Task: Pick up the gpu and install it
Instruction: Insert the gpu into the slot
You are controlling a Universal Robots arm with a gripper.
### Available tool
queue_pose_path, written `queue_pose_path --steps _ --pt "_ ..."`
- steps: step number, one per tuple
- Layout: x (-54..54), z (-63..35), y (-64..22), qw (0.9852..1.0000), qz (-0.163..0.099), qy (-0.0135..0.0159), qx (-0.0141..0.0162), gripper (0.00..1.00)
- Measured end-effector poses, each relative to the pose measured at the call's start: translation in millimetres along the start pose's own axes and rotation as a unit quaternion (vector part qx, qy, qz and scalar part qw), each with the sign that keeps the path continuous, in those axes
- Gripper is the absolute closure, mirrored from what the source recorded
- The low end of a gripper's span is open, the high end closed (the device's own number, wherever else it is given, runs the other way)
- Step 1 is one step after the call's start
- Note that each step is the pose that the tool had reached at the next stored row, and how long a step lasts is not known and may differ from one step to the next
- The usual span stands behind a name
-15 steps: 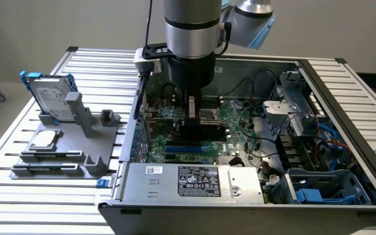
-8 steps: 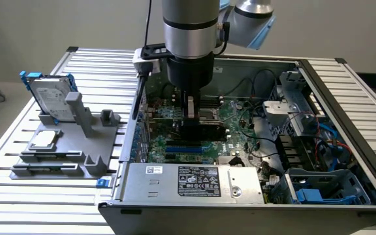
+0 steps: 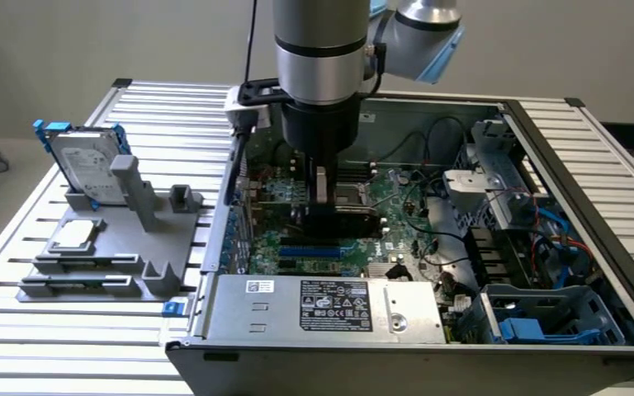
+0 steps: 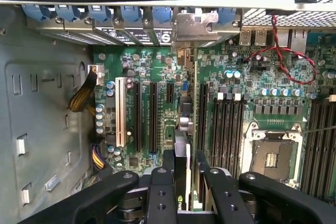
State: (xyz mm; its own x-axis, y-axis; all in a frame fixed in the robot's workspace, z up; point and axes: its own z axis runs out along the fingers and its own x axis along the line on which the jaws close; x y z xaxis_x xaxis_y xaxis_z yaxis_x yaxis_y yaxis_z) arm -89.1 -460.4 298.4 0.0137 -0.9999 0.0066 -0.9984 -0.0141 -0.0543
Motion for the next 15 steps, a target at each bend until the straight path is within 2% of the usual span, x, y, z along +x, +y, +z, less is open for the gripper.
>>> queue_pose_path --steps 6,15 --pt "-0.1 4.4 0.3 1.0 0.0 0.0 -0.0073 0.73" --pt "-0.9 6.7 0.3 1.0 0.0 -0.0004 -0.0082 0.73"
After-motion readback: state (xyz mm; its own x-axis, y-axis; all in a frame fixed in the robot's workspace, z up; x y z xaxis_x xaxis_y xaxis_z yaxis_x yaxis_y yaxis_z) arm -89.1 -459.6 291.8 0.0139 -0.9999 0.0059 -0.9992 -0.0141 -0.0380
